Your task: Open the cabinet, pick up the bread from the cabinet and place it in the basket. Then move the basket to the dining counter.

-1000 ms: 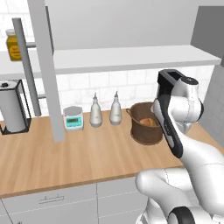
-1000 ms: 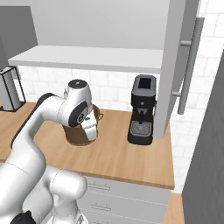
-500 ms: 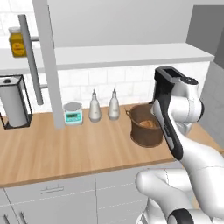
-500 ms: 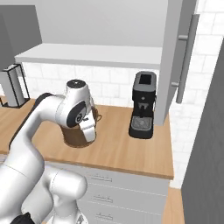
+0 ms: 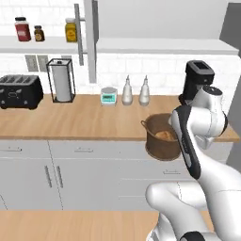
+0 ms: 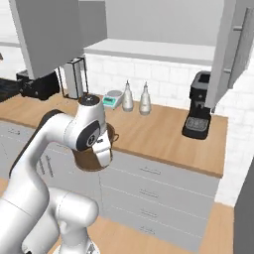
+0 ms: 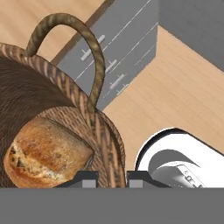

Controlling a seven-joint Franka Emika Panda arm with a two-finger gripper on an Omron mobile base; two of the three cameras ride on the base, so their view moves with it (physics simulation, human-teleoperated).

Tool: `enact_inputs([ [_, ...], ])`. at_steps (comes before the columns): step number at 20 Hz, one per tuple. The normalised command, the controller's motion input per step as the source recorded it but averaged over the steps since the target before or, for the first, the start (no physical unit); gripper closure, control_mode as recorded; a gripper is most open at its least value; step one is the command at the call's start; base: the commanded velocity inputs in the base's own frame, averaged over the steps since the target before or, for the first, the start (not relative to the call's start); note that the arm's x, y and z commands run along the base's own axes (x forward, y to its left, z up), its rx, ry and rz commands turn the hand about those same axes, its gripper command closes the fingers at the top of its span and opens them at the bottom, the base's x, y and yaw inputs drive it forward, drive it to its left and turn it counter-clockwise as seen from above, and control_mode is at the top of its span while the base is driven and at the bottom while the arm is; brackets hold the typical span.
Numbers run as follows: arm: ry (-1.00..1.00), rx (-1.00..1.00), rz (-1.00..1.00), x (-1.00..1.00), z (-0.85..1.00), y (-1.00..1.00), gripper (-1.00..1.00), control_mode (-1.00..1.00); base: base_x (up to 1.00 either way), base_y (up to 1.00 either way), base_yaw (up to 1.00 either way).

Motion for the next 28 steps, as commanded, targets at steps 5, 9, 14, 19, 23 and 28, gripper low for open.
enact_inputs([
  [5,0.0,0.0,0.0,0.0,0.0,0.0,1.0,1.0,-0.22,0.03,1.0],
  [9,0.0,0.0,0.0,0.0,0.0,0.0,1.0,1.0,-0.16,0.0,1.0],
  [14,0.0,0.0,0.0,0.0,0.0,0.0,1.0,1.0,-0.16,0.0,1.0],
  [19,0.0,0.0,0.0,0.0,0.0,0.0,1.0,1.0,-0.16,0.0,1.0],
  [23,0.0,0.0,0.0,0.0,0.0,0.0,1.0,1.0,-0.16,0.0,1.0],
  [28,0.0,0.0,0.0,0.0,0.0,0.0,1.0,1.0,-0.28,-0.06,0.75],
])
